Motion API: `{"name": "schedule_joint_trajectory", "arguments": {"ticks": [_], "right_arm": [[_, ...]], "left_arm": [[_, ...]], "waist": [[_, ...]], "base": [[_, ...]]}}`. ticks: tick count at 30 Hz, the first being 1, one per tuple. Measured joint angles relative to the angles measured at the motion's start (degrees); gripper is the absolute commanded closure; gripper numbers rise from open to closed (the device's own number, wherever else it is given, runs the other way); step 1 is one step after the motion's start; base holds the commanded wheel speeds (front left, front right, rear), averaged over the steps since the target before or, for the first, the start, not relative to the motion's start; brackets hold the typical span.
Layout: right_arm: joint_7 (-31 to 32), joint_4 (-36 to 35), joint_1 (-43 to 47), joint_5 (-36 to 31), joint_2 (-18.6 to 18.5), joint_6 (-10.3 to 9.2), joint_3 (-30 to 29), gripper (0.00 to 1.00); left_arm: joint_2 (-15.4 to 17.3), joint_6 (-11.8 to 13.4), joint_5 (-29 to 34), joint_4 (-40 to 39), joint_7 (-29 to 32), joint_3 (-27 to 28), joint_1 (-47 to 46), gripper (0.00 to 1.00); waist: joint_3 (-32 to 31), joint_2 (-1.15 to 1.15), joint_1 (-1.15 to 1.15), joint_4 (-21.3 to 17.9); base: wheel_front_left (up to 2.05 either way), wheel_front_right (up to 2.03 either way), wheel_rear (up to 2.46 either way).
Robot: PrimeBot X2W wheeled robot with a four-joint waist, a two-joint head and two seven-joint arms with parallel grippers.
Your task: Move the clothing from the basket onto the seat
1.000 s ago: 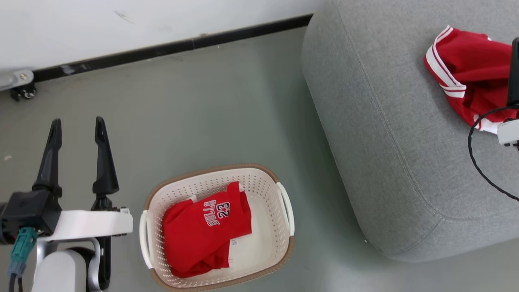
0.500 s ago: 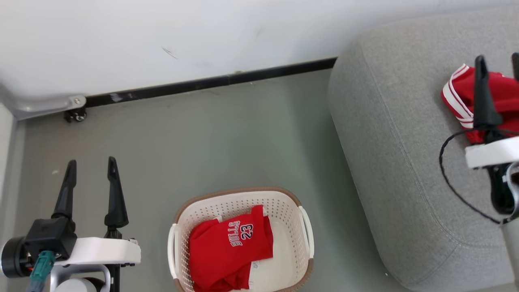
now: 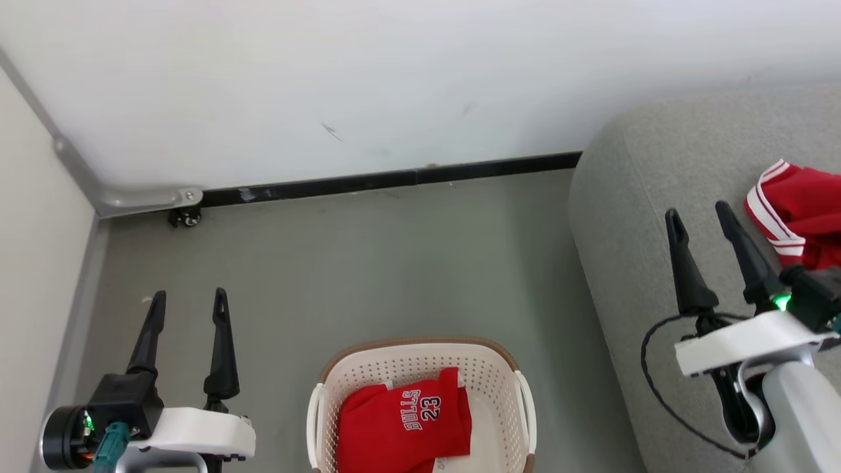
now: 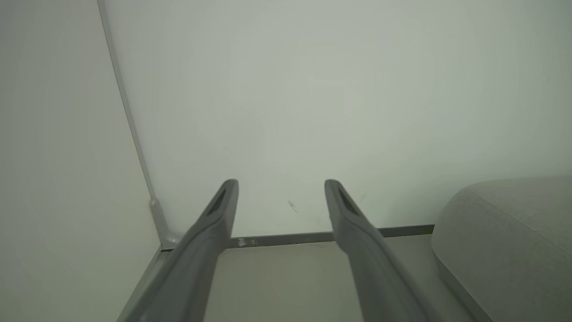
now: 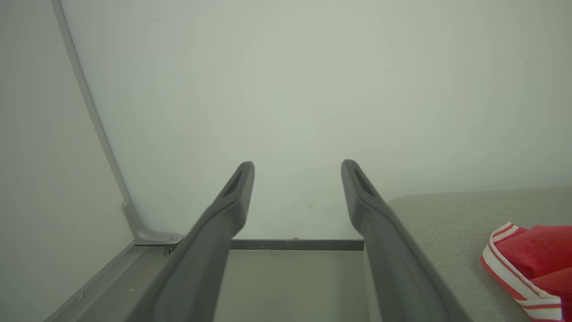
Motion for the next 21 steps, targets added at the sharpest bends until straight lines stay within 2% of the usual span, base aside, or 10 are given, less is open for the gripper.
{"name": "schedule_joint_trajectory", "arguments": {"ticks": [13, 21], "right_arm": [[0.0, -2.6, 7.9, -1.0, 3.7, 0.0, -1.7, 0.0], [0.0, -4.7, 12.3, -2.8, 7.5, 0.0, -4.6, 0.0]], "left_arm": [[-1.0, -1.0, 0.5, 2.3, 0.0, -3.7, 1.1, 0.0], [-1.1, -1.5, 1.1, 3.3, 0.0, -5.2, 2.0, 0.0]], "waist": [[-3.5, 0.0, 0.0, 2.7], [-4.7, 0.0, 0.0, 3.5]], "base": [[0.0, 0.0, 0.0], [0.0, 0.0, 0.0]]}}
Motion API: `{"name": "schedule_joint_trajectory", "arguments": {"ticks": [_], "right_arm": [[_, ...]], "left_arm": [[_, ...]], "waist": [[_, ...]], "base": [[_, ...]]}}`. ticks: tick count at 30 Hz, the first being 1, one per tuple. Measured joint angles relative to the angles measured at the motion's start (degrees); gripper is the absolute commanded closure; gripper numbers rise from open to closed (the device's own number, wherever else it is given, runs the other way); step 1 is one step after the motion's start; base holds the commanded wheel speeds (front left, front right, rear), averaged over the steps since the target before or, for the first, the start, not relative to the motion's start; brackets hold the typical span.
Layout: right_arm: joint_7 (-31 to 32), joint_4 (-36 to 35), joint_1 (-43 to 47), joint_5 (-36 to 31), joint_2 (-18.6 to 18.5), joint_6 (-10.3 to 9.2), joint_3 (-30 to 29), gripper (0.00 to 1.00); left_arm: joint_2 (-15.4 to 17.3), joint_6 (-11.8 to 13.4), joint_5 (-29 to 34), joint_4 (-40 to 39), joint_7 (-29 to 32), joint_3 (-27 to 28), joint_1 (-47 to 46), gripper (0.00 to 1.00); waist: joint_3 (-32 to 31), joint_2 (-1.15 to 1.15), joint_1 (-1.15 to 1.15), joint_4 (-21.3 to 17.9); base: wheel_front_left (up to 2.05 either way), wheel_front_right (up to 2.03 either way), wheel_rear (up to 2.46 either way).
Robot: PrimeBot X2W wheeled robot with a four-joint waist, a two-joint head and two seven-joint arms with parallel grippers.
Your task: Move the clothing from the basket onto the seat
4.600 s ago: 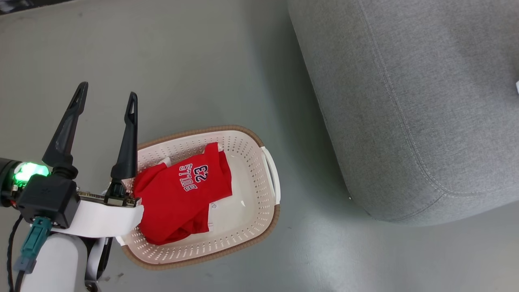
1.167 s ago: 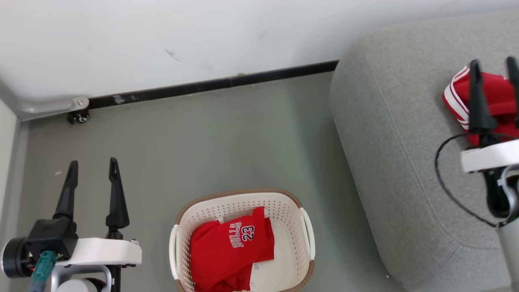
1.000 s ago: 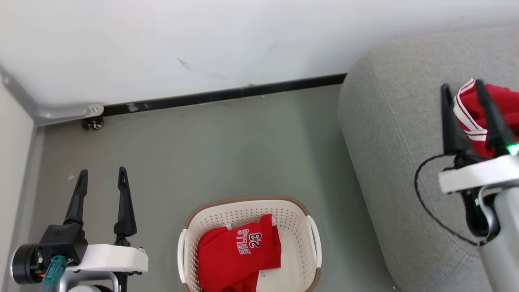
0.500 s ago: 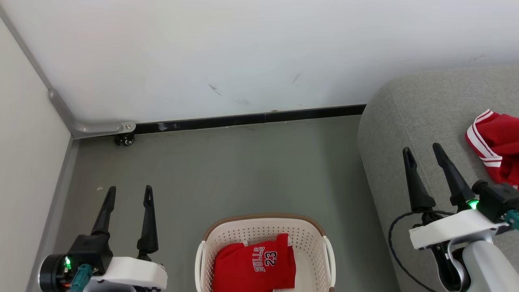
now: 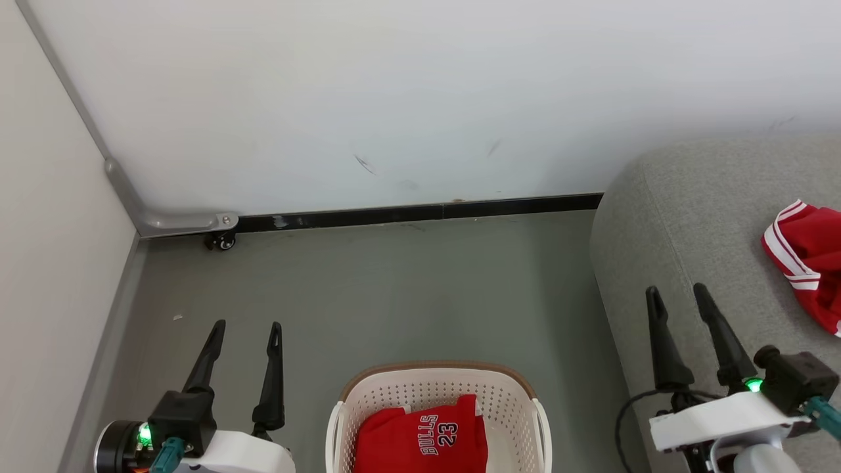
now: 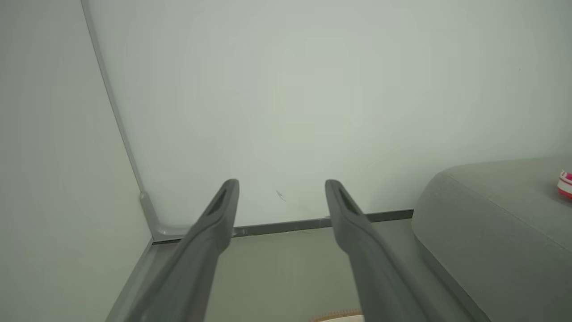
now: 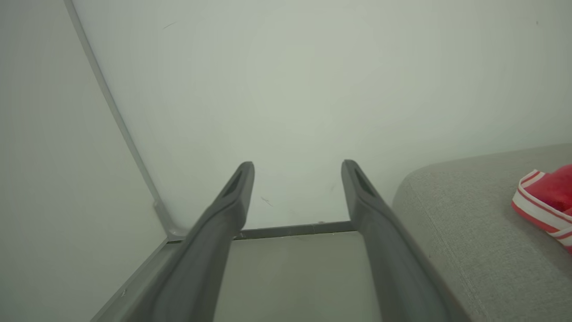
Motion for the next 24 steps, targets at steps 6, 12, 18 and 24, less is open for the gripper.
{"name": "schedule_joint_trajectory", "arguments": {"ticks": [6, 12, 18, 24], "right_arm": [[0.0, -2.0, 2.7, -2.0, 2.2, 0.0, -0.7, 0.0], [0.0, -3.0, 4.1, -4.3, 2.7, 0.0, -1.8, 0.0], [0.0, -3.4, 5.4, -5.2, 3.0, 0.0, -1.7, 0.0], [0.0, -4.3, 6.4, -5.2, 3.4, 0.0, -1.8, 0.0]], "left_arm": [[-0.1, 0.0, 0.5, 1.1, 0.0, -0.9, 0.0, 0.0], [-0.1, 0.0, 0.6, 1.9, 0.0, -1.3, 0.0, 0.0], [-0.2, 0.1, 0.6, 2.6, 0.0, -1.5, 0.0, 0.0], [-0.3, 0.5, 0.8, 3.1, 0.0, -1.6, 0.0, 0.0]], "waist": [[-0.1, 0.0, 0.0, -0.1], [0.1, 0.0, 0.0, -0.4], [0.4, 0.0, 0.0, -0.8], [0.9, 0.0, 0.0, -1.1]], "base": [[0.0, 0.0, 0.0], [0.0, 0.0, 0.0], [0.0, 0.0, 0.0], [0.0, 0.0, 0.0]]}}
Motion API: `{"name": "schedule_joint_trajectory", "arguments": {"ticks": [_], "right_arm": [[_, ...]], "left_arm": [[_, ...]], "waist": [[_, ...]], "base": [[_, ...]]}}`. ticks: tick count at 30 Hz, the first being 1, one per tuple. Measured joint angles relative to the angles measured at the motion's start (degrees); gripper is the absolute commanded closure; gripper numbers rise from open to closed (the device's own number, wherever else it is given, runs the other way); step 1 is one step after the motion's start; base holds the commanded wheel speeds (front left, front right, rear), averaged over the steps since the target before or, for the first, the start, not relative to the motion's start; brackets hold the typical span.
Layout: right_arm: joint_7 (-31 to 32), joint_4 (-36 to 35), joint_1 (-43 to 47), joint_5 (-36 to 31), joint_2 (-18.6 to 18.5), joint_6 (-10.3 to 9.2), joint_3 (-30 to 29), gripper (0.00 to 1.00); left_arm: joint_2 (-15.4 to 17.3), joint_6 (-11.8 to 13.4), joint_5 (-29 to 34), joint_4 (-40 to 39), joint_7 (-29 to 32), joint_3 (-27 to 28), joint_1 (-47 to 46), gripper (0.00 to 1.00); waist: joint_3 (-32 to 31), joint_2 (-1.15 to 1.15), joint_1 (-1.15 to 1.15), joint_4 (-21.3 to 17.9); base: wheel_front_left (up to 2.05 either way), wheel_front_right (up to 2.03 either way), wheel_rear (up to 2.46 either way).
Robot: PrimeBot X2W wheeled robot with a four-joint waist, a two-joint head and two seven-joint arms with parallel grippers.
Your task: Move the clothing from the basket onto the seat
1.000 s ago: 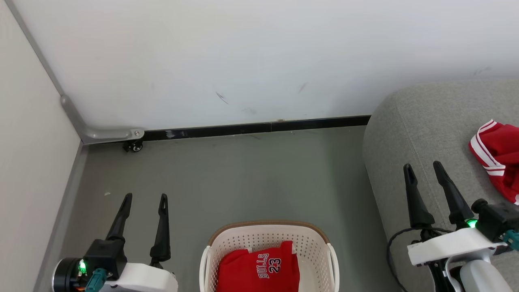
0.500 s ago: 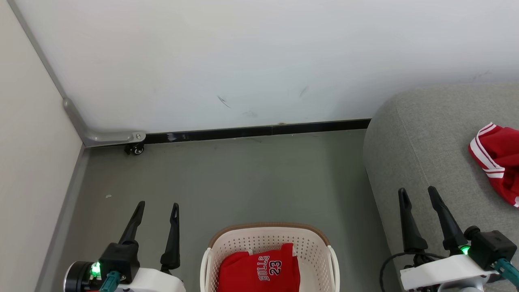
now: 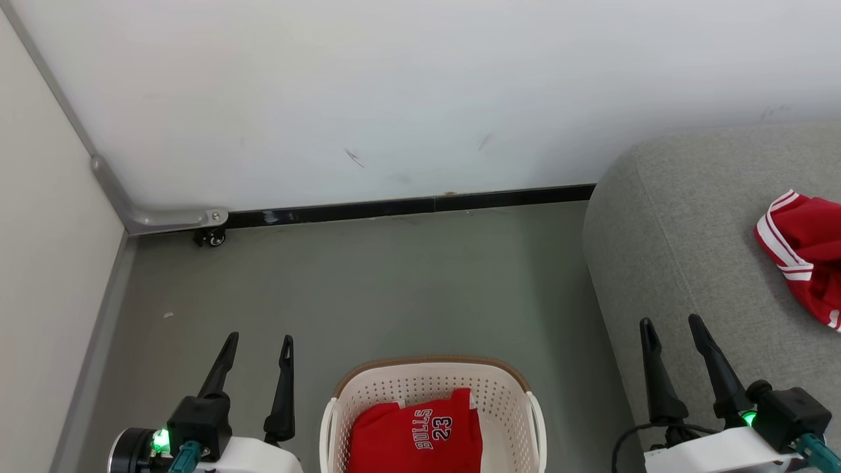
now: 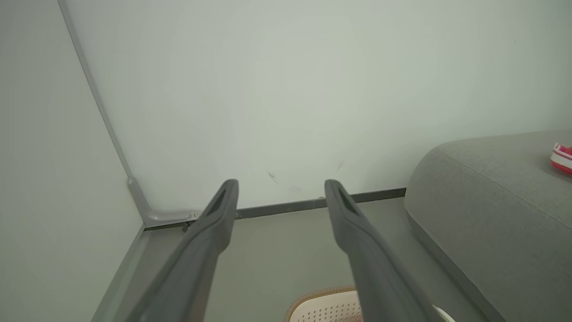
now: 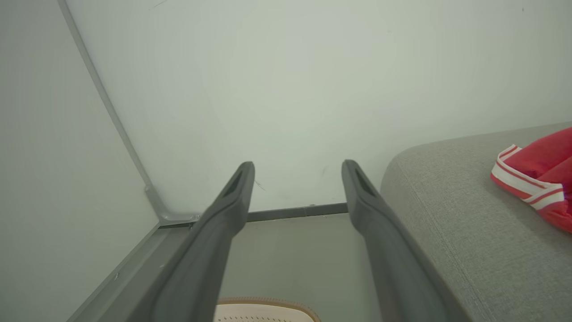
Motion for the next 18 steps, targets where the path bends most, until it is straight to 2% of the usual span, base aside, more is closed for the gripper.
{"name": "schedule_joint_trajectory", "arguments": {"ticks": [18], "right_arm": [[0.4, -2.0, 1.1, -0.2, 0.6, 0.0, -0.3, 0.0]], "left_arm": [[-0.1, 0.5, 0.0, 0.7, 0.0, 0.1, -0.1, 0.0]], "waist": [[1.5, 0.0, 0.0, -0.5]], "base": [[0.0, 0.0, 0.0]]}}
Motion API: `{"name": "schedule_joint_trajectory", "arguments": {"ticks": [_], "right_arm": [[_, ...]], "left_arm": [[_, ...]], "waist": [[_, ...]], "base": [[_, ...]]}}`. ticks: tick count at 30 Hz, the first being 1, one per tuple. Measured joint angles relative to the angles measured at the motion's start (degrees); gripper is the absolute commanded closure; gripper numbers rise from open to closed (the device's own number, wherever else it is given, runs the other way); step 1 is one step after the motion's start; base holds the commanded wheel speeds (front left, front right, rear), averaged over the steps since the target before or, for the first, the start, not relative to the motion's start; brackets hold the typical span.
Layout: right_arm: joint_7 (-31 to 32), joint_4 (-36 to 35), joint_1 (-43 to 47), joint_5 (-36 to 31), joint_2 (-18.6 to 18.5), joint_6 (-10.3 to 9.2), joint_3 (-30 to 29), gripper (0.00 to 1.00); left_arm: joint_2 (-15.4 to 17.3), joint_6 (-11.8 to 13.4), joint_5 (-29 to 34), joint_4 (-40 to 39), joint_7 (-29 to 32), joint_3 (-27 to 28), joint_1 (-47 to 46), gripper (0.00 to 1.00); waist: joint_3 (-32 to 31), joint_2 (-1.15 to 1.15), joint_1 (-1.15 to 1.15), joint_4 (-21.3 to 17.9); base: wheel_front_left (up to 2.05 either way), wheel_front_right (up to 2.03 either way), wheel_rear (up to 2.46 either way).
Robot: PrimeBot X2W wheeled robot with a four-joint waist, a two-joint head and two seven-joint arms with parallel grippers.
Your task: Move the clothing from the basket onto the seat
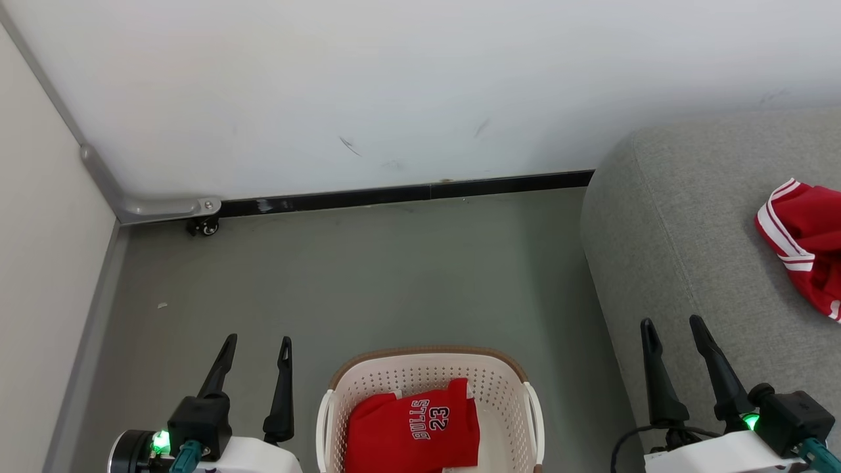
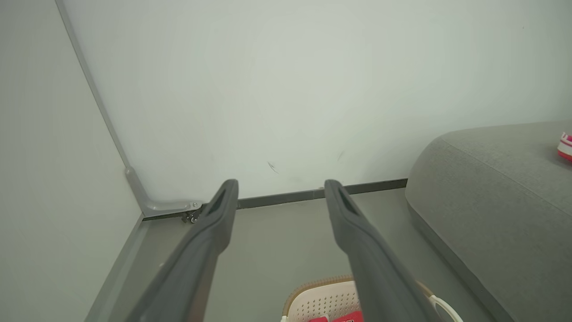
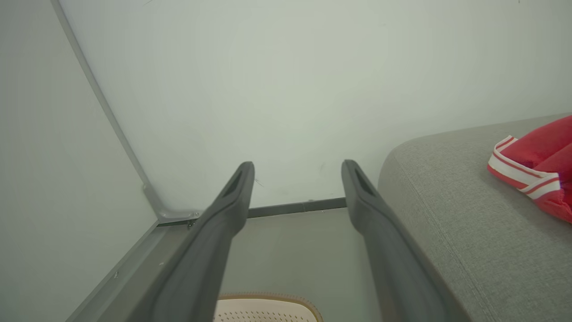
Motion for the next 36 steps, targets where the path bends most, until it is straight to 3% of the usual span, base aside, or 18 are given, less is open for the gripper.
{"name": "schedule_joint_trajectory", "arguments": {"ticks": [16, 36], "right_arm": [[0.1, -2.1, 1.4, -0.4, 0.3, 0.0, -1.1, 0.0], [0.0, -9.7, 4.7, -2.0, 0.6, 0.0, -6.2, 0.0]], "left_arm": [[0.2, -0.3, 1.7, 2.1, 0.0, -1.8, -1.6, 0.0], [0.4, -3.5, 6.7, 12.7, 0.0, -8.1, -10.0, 0.0]], "waist": [[2.5, 0.0, 0.0, -0.5], [9.6, 0.0, 0.0, -2.6]], "base": [[0.0, 0.0, 0.0], [0.0, 0.0, 0.0]]}}
